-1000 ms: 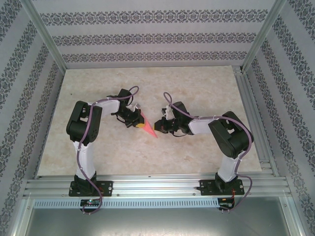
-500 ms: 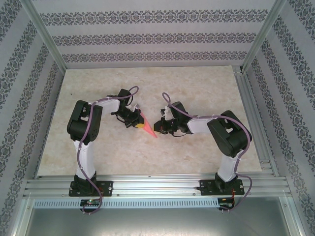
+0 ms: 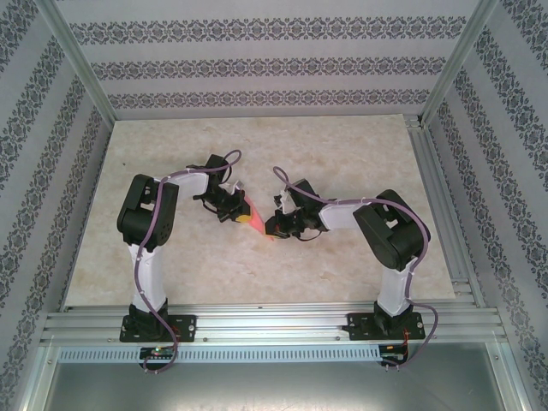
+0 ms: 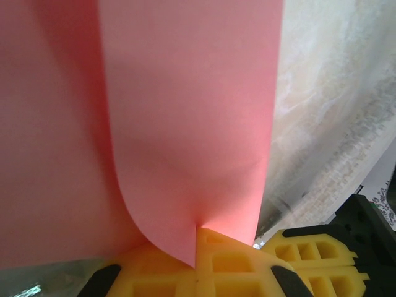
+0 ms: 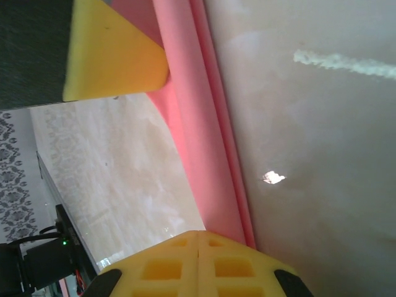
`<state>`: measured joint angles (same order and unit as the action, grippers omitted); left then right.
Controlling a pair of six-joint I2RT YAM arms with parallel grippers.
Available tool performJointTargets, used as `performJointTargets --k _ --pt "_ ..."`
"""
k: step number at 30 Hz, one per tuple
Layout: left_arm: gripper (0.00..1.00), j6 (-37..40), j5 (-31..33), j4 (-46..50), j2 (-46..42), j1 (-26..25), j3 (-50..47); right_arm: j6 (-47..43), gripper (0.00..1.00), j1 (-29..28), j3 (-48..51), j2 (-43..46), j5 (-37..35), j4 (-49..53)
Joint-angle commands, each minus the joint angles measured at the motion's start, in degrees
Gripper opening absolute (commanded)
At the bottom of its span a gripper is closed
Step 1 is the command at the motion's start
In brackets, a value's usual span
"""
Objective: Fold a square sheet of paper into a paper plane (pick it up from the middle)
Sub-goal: Fold the wing for the fifth time at the center of the table.
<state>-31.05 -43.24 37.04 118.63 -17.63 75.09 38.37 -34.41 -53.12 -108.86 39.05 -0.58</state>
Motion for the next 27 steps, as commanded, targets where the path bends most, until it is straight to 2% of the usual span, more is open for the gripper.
performJointTargets --k 1,7,11,21,27 --pt "0.00 1.7 -0.2 0.9 1.3 0.7 1.7 -3.4 0.04 -0.2 -1.5 -1.4 -2.3 2.7" --pt "0.00 1.8 -0.1 0.9 1.8 0.7 1.8 -3.5 0.04 0.4 -1.0 -2.8 -2.6 2.1" --pt "0.00 2.0 -0.1 1.1 2.2 0.7 1.7 -2.2 0.06 0.2 -0.4 -2.7 0.0 -0.1" --pt "0.00 3.2 0.2 2.4 3.1 0.8 2.8 -0.9 0.05 0.9 -0.3 3.8 1.0 -0.1" --pt "0.00 3.2 0.3 2.4 3.2 0.8 3.1 -0.8 0.04 1.0 0.2 0.9 1.1 0.3"
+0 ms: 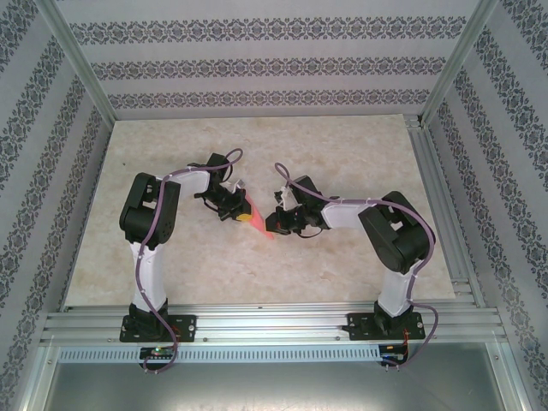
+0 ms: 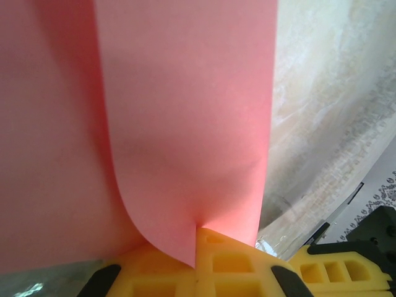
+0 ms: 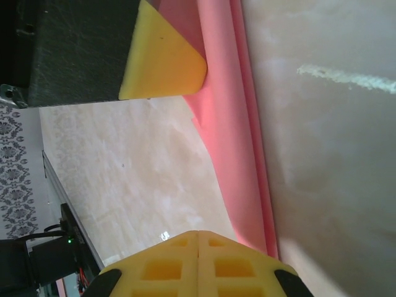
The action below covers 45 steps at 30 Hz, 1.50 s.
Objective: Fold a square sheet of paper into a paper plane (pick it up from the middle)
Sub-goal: Fold the wing for the fifth time at the center of the table.
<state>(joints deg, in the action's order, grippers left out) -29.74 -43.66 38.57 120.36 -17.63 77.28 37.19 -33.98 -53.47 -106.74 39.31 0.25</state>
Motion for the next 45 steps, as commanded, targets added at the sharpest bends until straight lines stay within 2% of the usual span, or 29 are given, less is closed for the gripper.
performJointTargets --k 1,11,14,21,29,37,45 --pt "0.00 1.9 0.7 0.9 1.5 0.8 0.8 0.1 0.03 0.6 0.6 -1.8 0.6 0.0" --pt "0.00 2.6 0.8 1.4 1.5 1.0 0.6 -2.9 0.03 0.6 0.8 -6.0 -2.7 5.9" --pt "0.00 2.5 0.8 1.4 1.4 0.9 0.5 -3.2 0.03 0.6 0.4 -4.4 -3.3 7.2" --pt "0.00 2.8 0.7 1.6 1.5 1.0 0.8 -1.7 0.03 0.6 -4.4 -0.3 0.3 5.9" --pt "0.00 2.7 0.7 1.5 2.1 1.0 0.9 -1.4 0.03 1.0 -10.0 -7.2 -0.7 5.6" --pt "0.00 2.9 0.6 1.9 2.5 1.1 1.3 -3.6 0.03 1.5 -10.0 -11.9 -3.1 8.6" --pt "0.00 3.4 0.8 2.6 2.8 1.2 1.4 -2.1 0.04 2.4 -13.6 -6.2 1.3 7.5"
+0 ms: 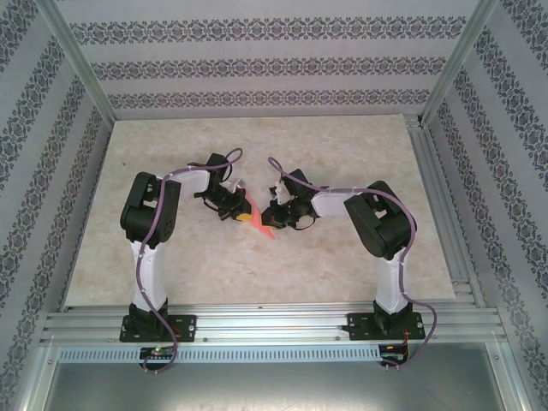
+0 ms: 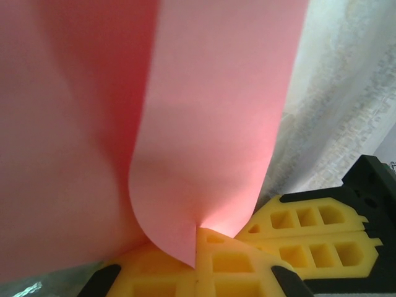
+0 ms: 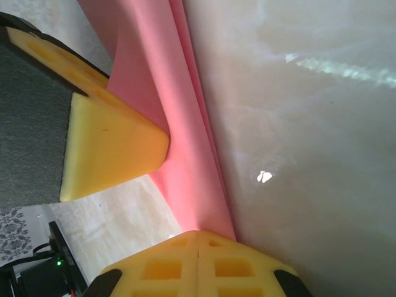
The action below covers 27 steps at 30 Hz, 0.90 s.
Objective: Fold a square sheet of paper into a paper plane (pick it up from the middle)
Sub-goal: Fold the wing for the fifth time at the center of the table.
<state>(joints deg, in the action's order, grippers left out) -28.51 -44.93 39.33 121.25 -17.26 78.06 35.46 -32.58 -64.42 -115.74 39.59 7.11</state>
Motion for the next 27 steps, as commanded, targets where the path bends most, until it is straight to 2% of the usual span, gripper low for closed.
performJointTargets --k 1,10,15,17,23,27 --pt "0.00 2.2 2.1 1.8 1.9 0.8 0.5 -0.3 0.04 1.3 -3.2 2.8 1.4 0.4" --pt "0.00 2.1 2.0 1.6 2.0 0.9 0.7 1.8 0.02 2.3 -7.4 -3.9 4.0 -1.8" --pt "0.00 2.1 2.0 1.5 2.2 1.1 0.6 1.1 0.02 1.9 -8.4 -6.3 2.6 -0.9" --pt "0.00 2.1 1.9 1.7 2.3 1.1 0.6 -0.5 0.02 2.0 -9.1 -7.1 0.3 2.5" --pt "0.00 2.2 2.0 1.7 2.2 1.2 0.4 -2.8 0.03 2.3 -9.1 -4.2 -3.4 5.8" --pt "0.00 2.2 2.0 1.7 2.1 1.3 0.2 -2.2 0.03 1.7 -10.8 -1.9 2.1 4.9"
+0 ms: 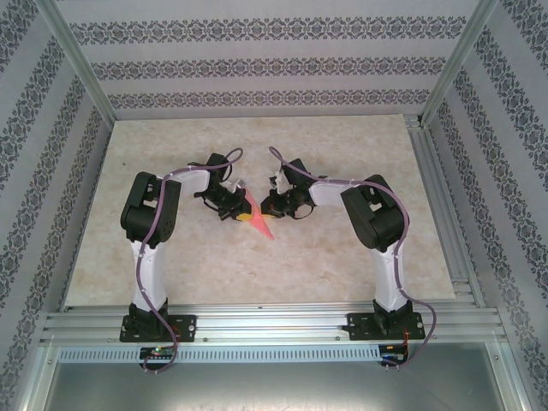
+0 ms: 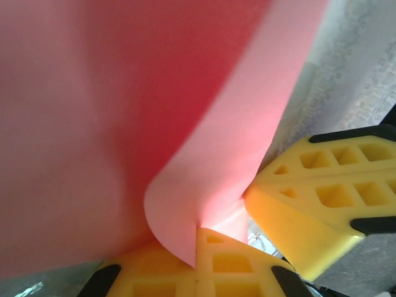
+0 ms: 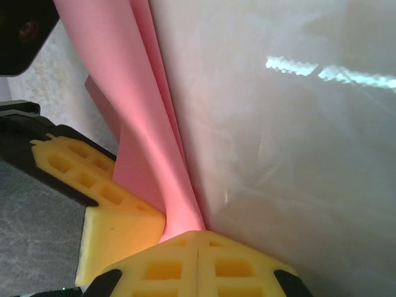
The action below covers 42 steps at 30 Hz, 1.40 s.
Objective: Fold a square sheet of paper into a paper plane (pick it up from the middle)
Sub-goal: Fold the wing for the fifth time at the center of the table.
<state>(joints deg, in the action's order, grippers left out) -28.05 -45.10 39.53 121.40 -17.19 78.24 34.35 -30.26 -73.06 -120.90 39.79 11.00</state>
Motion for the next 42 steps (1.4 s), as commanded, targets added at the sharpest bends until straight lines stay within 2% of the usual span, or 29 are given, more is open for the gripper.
performJointTargets --k 1,16,21,25,33,42 --pt "0.00 1.8 2.2 1.5 1.9 1.3 0.0 -0.8 0.03 -0.8 -2.7 3.4 2.3 0.8" --pt "0.00 1.9 2.0 1.4 2.3 1.4 0.2 3.5 0.02 -1.1 -10.6 -8.1 5.3 -2.4" --pt "0.00 1.9 2.0 1.4 2.6 1.4 0.3 4.1 0.02 -0.9 -10.1 -10.1 2.7 -1.3" --pt "0.00 1.8 2.1 1.5 2.5 1.5 0.2 4.0 0.02 -0.7 -8.9 -8.6 3.1 -2.2" --pt "0.00 1.6 2.2 1.5 2.7 1.5 0.4 5.1 0.02 -0.5 -3.7 0.8 5.4 -3.8" --pt "0.00 1.6 2.2 1.4 2.7 1.5 0.4 4.8 0.02 -2.2 3.2 -0.5 4.4 -4.2"
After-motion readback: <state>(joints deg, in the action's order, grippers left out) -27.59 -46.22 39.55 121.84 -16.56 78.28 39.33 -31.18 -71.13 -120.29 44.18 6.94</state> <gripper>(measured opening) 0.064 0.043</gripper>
